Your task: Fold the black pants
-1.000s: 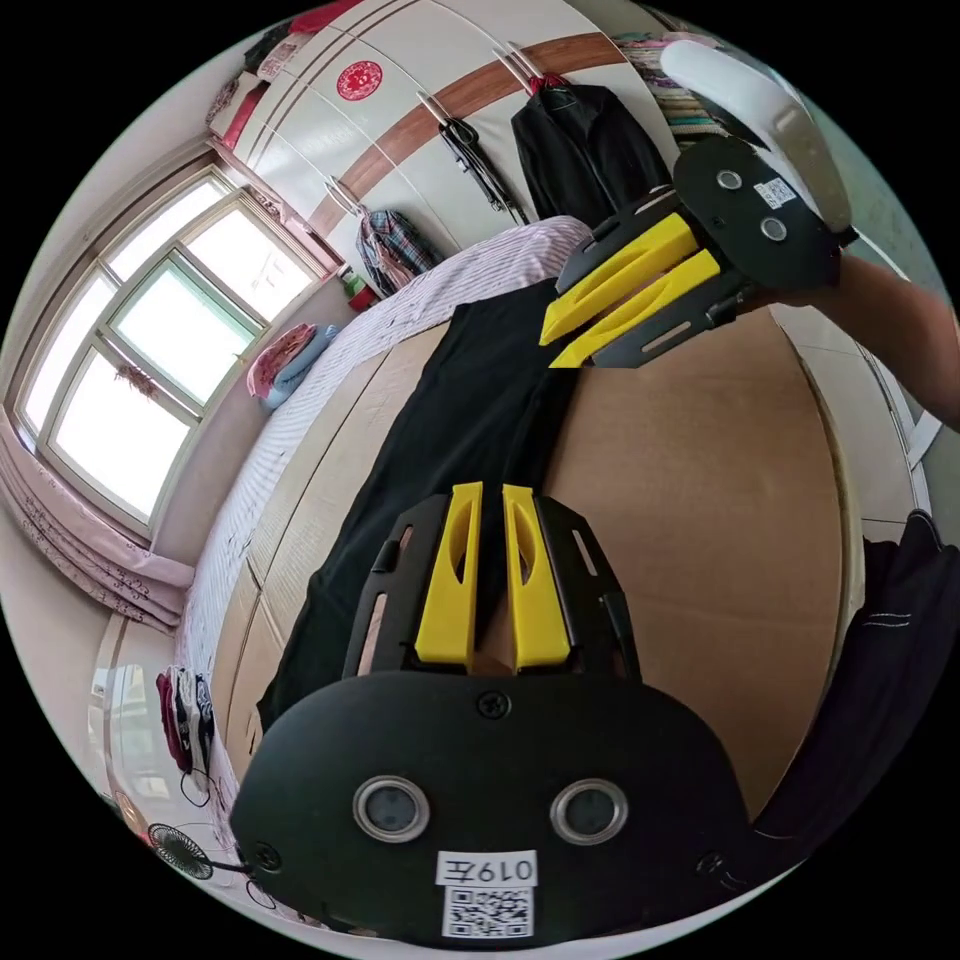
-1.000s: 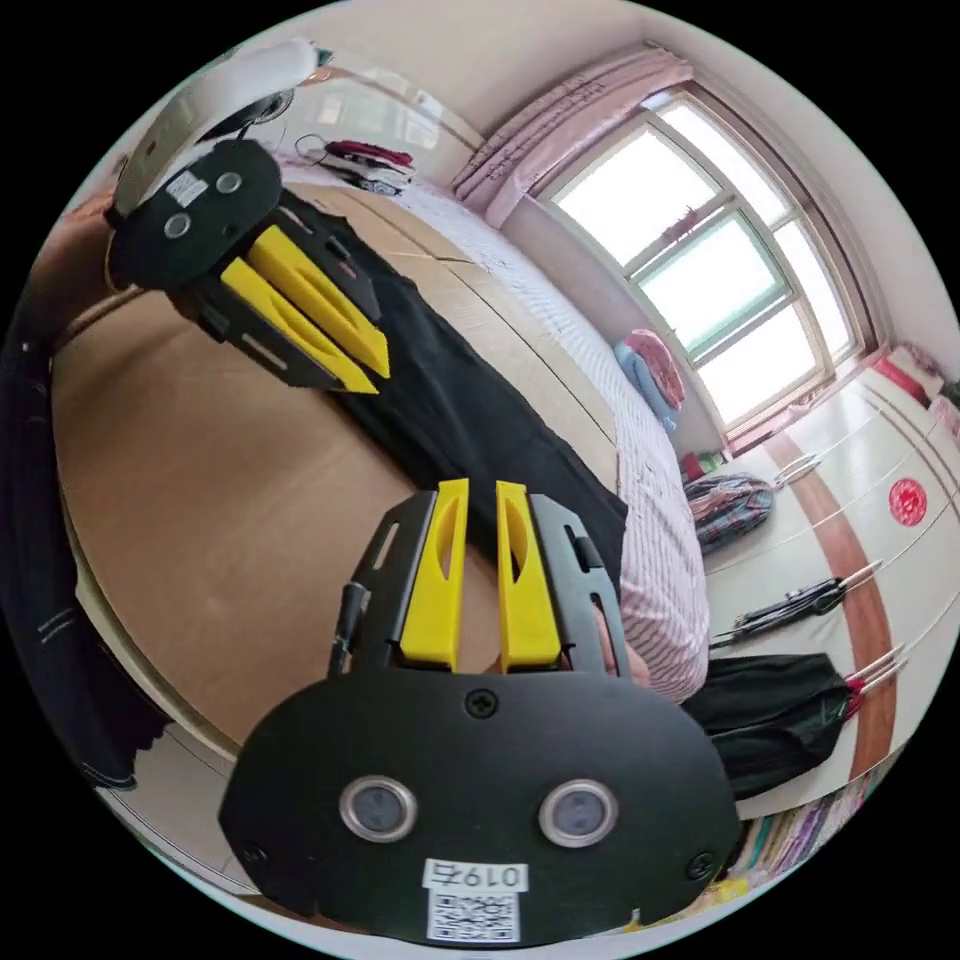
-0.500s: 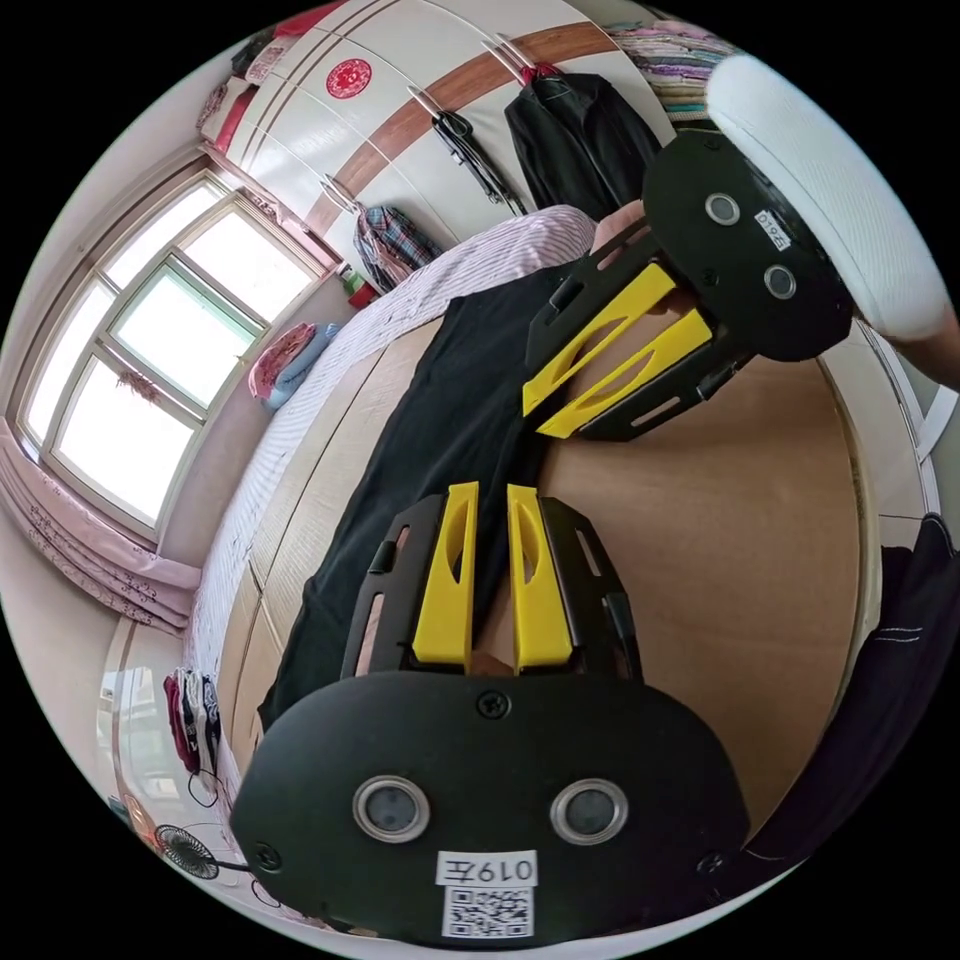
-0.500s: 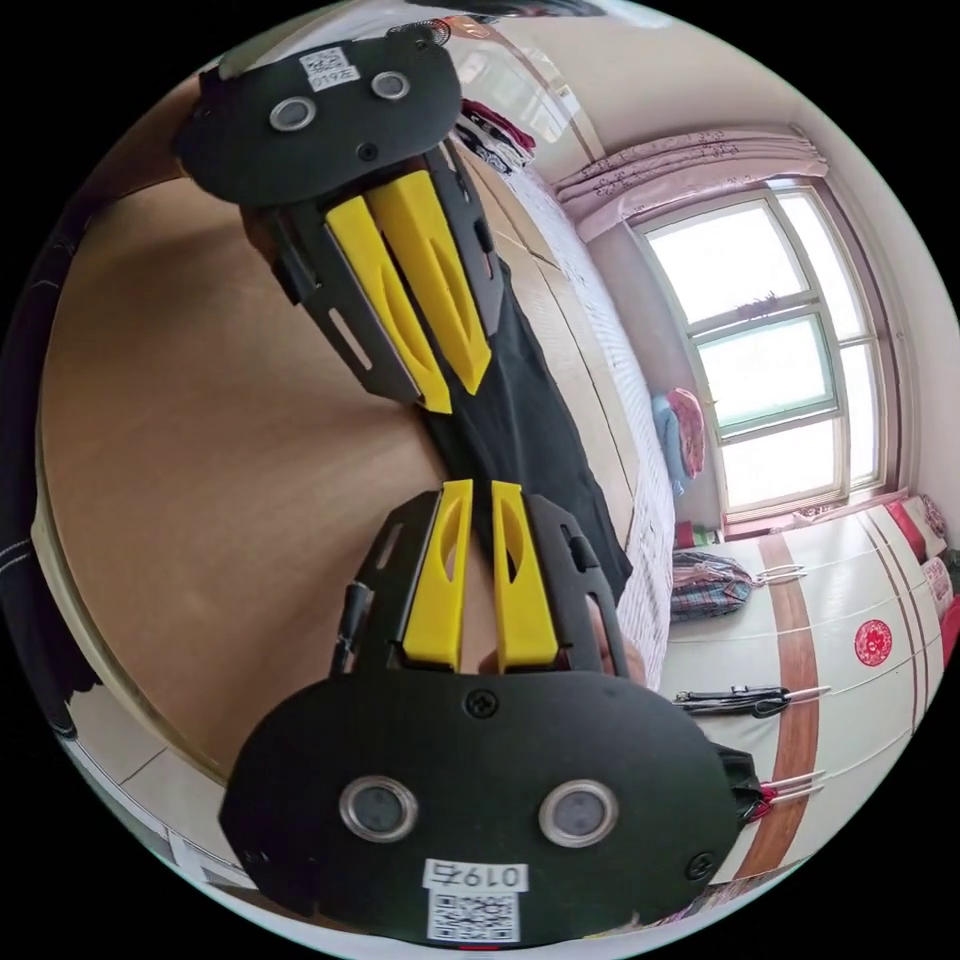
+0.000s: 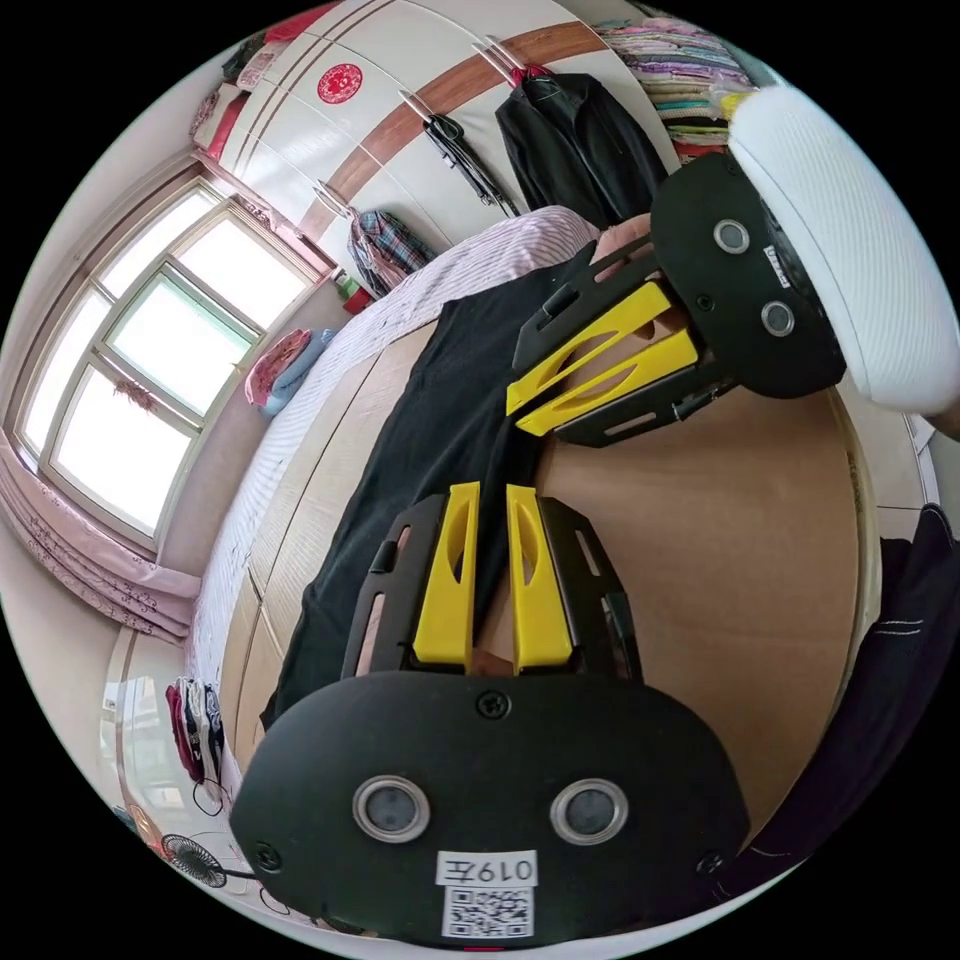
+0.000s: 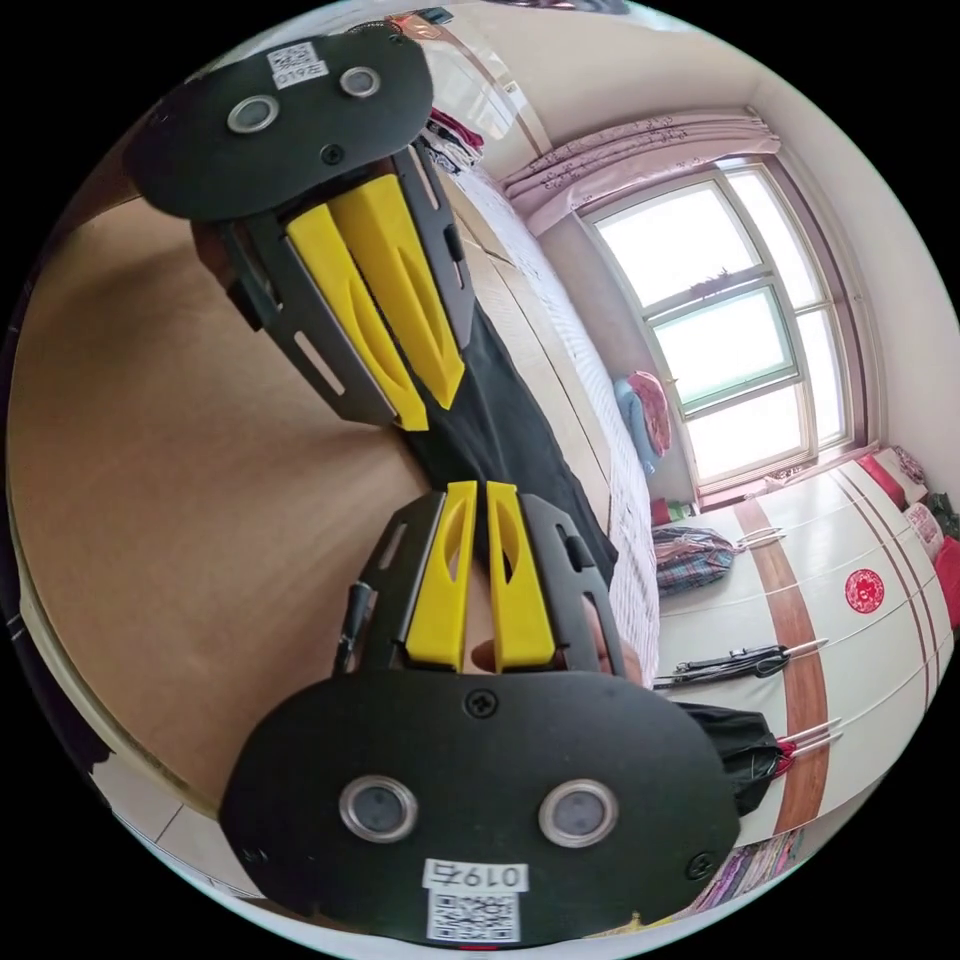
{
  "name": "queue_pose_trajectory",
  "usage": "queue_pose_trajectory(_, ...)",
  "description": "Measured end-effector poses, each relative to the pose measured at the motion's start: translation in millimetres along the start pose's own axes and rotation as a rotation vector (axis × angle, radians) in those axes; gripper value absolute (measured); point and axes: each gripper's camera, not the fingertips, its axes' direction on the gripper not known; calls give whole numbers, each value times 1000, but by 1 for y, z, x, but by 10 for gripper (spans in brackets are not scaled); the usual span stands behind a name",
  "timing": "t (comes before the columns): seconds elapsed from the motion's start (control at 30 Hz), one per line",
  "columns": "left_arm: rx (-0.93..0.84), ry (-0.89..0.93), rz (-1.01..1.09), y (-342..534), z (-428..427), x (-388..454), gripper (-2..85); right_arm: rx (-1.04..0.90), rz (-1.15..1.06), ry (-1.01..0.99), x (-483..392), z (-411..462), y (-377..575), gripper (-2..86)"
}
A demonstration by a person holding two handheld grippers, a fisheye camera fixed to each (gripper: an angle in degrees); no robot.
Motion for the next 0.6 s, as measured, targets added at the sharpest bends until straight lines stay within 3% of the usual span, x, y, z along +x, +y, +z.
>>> queue_pose_trajectory(0.23,-54,-94,27,-4,2,2,21,47,122,-72,27,21,21,-1)
queue_pose_trajectory(0.47,-69,-77,24,-4,-2,-2,11,-41,17,38,16,53,46,41)
queue_pose_trajectory(0.6,-67,-71,8,-2,-2,-3,9,-51,63,17,31,63,58,20)
